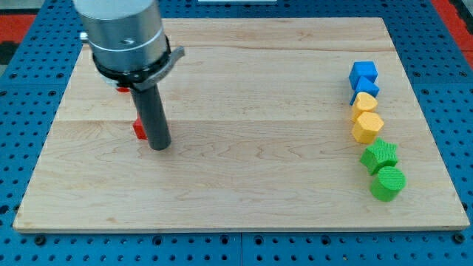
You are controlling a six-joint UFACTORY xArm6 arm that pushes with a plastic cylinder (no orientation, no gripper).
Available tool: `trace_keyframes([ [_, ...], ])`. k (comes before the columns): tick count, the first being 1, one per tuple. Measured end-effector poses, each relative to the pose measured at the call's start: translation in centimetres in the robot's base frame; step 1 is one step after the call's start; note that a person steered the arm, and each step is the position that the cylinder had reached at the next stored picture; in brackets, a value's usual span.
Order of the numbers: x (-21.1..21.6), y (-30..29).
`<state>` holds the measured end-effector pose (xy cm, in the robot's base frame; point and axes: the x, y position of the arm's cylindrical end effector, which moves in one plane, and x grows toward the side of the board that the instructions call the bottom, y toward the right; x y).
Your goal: Move the arm towards the right side
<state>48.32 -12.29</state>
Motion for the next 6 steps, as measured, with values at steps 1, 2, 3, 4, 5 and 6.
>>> trace_keyframes([
  [1, -2.1, -1.2],
  [2, -4.2, -2.3],
  [3, -6.8, -4.0],
  [4, -7.3, -1.8],
  [5, -10.5, 3.9],
  [6, -14.0, 11.5],
])
